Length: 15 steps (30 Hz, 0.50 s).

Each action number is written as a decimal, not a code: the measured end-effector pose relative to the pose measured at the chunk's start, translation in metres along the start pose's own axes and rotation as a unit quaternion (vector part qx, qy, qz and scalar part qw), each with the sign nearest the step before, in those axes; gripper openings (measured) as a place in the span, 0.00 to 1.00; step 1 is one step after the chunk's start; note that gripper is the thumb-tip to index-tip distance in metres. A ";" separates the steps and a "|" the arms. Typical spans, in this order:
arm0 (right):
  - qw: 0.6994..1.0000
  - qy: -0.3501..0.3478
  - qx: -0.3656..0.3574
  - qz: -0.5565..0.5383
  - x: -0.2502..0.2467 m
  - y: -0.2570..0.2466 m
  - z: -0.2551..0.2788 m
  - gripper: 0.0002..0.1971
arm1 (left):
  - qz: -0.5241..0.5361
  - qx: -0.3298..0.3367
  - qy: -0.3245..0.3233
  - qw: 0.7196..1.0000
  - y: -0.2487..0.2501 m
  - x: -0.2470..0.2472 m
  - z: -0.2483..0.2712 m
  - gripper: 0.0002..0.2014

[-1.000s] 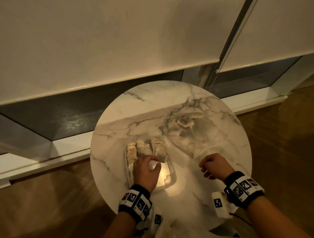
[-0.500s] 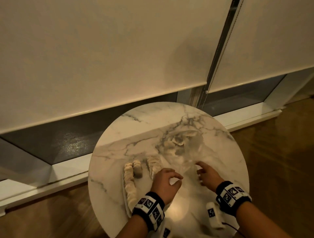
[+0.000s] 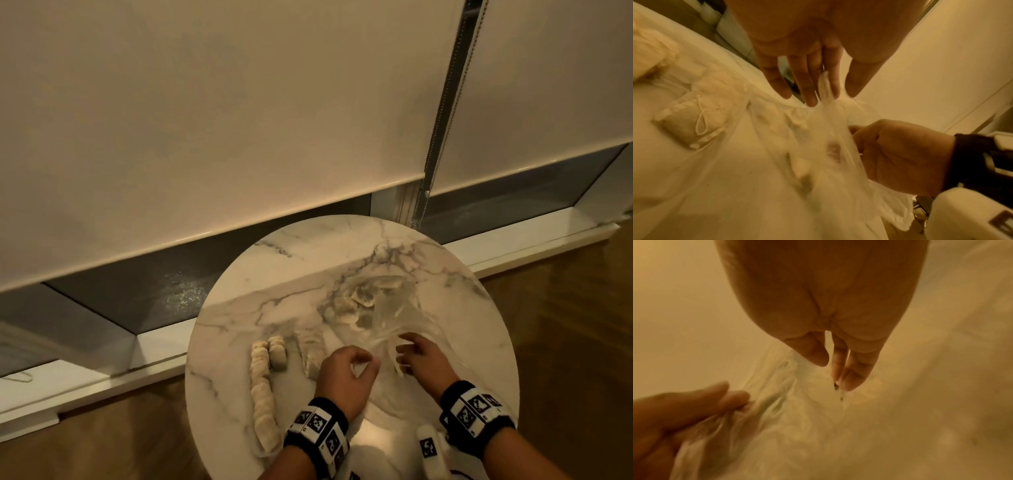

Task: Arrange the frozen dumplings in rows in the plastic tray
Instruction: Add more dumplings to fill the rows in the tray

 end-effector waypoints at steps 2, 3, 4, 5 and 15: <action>0.995 0.021 0.038 -0.093 -0.002 -0.006 -0.008 0.10 | -0.003 0.031 0.048 0.998 0.011 -0.002 0.002 0.08; 0.991 0.026 0.048 -0.123 -0.002 -0.007 -0.014 0.07 | -0.005 0.049 0.064 0.997 0.016 -0.002 0.003 0.08; 0.991 0.027 0.044 -0.124 -0.002 -0.009 -0.019 0.06 | -0.007 0.060 0.077 0.995 0.022 -0.002 0.005 0.09; 0.995 0.021 0.025 -0.098 0.000 -0.012 -0.023 0.05 | 0.002 0.061 0.091 0.994 0.027 -0.002 0.006 0.10; 0.988 -0.082 -0.036 0.124 0.004 -0.054 -0.055 0.20 | -0.031 0.013 0.072 0.997 0.062 0.013 0.001 0.07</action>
Point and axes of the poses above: each hand's wrist, its own z-axis away from the middle knuckle, its own x-axis out of the palm, y = z × x, the point moved 1 cm from there along -z, towards the middle knuckle, and after that the axes turned 5 degrees about y, right-handed, at the moved point
